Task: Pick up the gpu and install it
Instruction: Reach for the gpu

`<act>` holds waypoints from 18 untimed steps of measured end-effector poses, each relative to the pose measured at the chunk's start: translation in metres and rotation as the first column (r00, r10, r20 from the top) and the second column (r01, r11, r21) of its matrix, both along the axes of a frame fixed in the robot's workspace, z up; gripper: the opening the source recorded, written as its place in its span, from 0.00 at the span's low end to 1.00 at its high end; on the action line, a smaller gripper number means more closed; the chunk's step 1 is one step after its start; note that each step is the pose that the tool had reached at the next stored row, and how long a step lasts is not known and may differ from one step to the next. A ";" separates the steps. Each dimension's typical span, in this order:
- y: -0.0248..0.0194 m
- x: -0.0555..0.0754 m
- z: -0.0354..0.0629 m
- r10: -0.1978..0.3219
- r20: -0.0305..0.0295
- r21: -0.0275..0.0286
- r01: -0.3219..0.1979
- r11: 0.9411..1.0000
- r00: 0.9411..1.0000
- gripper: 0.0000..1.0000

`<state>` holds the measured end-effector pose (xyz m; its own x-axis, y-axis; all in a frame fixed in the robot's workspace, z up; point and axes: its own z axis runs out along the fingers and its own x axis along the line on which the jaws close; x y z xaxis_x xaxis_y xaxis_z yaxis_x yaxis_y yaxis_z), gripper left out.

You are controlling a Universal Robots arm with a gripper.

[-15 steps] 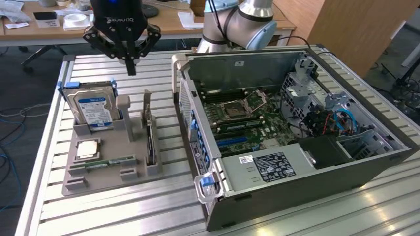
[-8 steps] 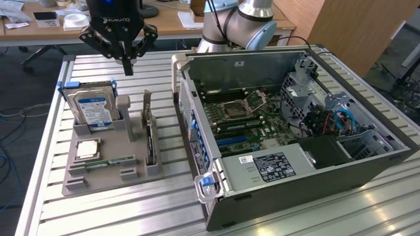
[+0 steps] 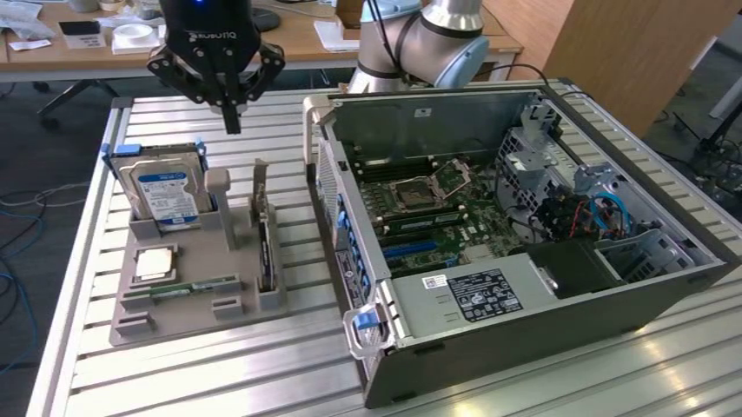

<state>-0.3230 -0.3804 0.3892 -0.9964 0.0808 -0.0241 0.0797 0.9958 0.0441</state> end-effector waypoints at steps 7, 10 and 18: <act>-0.0179 0.000 0.0000 0.000 0.000 -0.003 0.000 1.000 1.000 0.11; -0.0265 0.000 0.0000 0.000 0.000 -0.004 0.000 1.000 1.000 0.11; -0.0419 0.000 0.0000 0.000 0.000 -0.004 0.000 1.000 1.000 0.11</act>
<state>-0.3229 -0.4223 0.3892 -0.9964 0.0806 -0.0243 0.0796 0.9960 0.0403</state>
